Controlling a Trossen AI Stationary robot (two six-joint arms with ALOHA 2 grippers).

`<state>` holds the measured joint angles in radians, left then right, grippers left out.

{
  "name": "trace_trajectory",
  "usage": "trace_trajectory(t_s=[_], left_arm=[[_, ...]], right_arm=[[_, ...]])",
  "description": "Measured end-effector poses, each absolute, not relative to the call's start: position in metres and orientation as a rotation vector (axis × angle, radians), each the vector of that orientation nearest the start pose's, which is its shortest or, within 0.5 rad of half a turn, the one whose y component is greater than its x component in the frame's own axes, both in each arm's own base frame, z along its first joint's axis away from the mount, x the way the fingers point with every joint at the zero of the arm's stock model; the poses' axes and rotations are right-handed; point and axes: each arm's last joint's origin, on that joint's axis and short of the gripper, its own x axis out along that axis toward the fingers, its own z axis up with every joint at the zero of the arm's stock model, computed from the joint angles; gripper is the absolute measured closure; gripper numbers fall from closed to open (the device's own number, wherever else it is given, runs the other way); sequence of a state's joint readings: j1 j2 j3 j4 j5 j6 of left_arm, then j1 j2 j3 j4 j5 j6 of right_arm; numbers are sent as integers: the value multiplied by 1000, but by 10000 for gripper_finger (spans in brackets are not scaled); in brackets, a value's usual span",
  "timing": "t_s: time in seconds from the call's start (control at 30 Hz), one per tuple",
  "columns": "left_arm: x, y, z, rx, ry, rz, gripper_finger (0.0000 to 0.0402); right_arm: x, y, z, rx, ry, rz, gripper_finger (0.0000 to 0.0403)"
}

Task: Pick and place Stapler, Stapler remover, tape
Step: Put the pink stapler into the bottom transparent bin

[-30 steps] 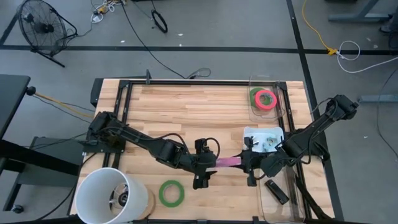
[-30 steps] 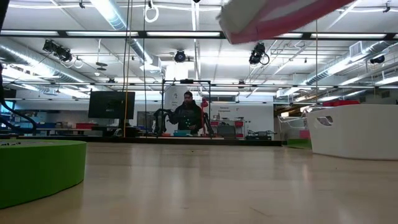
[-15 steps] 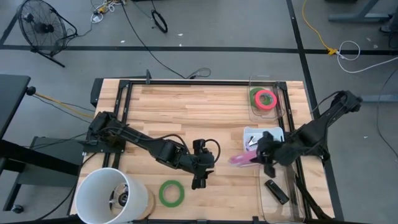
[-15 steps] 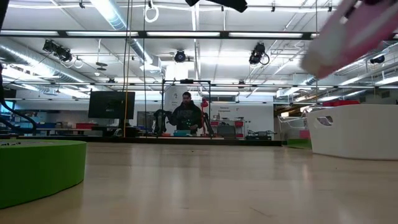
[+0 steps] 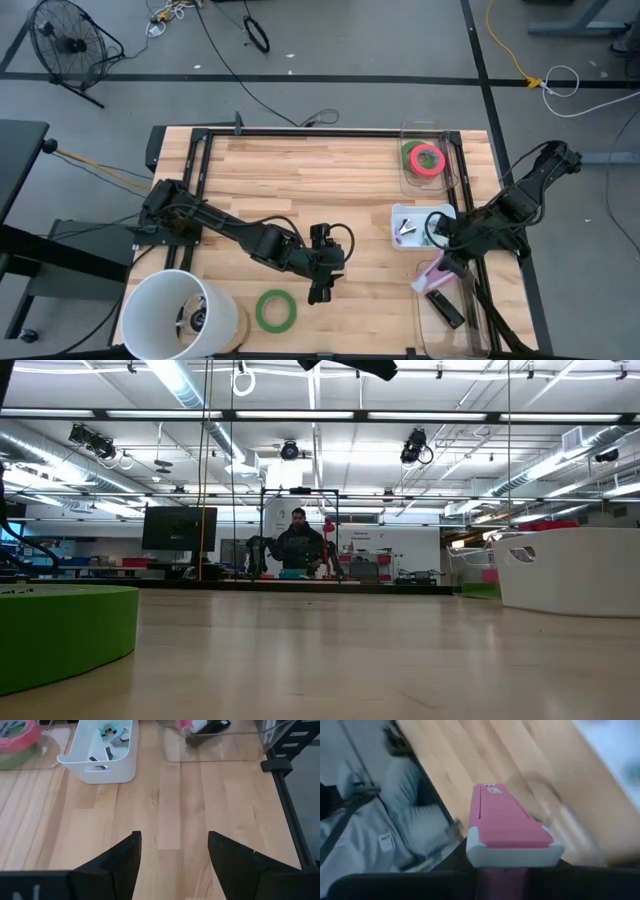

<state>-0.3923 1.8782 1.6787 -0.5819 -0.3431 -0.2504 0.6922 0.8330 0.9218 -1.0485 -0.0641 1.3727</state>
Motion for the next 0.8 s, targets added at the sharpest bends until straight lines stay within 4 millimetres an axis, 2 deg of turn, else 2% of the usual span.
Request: trace_trajectory(t_s=[0.07, 0.37, 0.63, 0.8], left_arm=[[391, -151, 298, 42, 727, 44, 170], [391, -151, 298, 43, 728, 44, 170], [391, -151, 298, 43, 728, 45, 170], [391, -151, 298, 43, 727, 45, 170]], right_arm=[[101, 88, 300, 963, 1278, -81, 323], [102, 96, 298, 1098, 1373, -138, 323], [113, 128, 280, 1089, 1629, -205, 323], [124, 156, 266, 1090, 1754, -172, 323]])
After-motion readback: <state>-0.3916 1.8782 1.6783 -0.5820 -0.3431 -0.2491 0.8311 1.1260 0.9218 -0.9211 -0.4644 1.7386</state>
